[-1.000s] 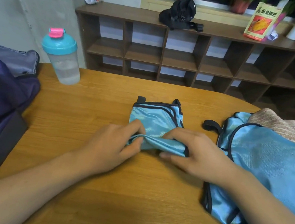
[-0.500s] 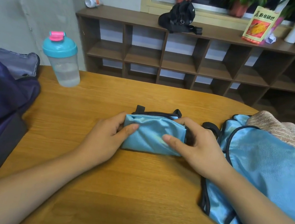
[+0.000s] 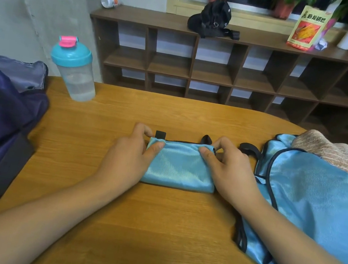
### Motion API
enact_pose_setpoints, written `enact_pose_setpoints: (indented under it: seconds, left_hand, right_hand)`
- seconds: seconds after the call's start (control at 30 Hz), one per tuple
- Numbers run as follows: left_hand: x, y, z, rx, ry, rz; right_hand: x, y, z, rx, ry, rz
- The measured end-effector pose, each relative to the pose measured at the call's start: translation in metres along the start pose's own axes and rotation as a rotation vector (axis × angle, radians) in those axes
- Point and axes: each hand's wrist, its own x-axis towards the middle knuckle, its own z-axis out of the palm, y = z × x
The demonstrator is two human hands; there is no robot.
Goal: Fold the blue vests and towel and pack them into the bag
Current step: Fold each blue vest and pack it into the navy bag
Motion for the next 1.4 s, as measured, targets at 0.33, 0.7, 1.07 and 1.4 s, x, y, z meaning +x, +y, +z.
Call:
enact_pose_setpoints:
  seconds: [0.33,0.7,1.07,1.4]
  left_hand:
    - [0.001,0.004,-0.008,0.245,-0.051,-0.012]
    - [0.015,0.017,-0.053,-0.435,-0.253,-0.291]
    - [0.01,0.064,-0.161,-0.484,-0.327,-0.033]
    - [-0.031,0.062,-0.284,-0.521,-0.333,-0.012]
  right_hand:
    - [0.0,0.002,-0.001,-0.179,0.041,0.002]
    - [0.004,-0.014,-0.017,-0.255,-0.189,-0.083]
    - [0.018,-0.123,-0.055,0.089,-0.663,-0.156]
    - [0.025,-0.231,-0.028,0.351,-0.926,-0.269]
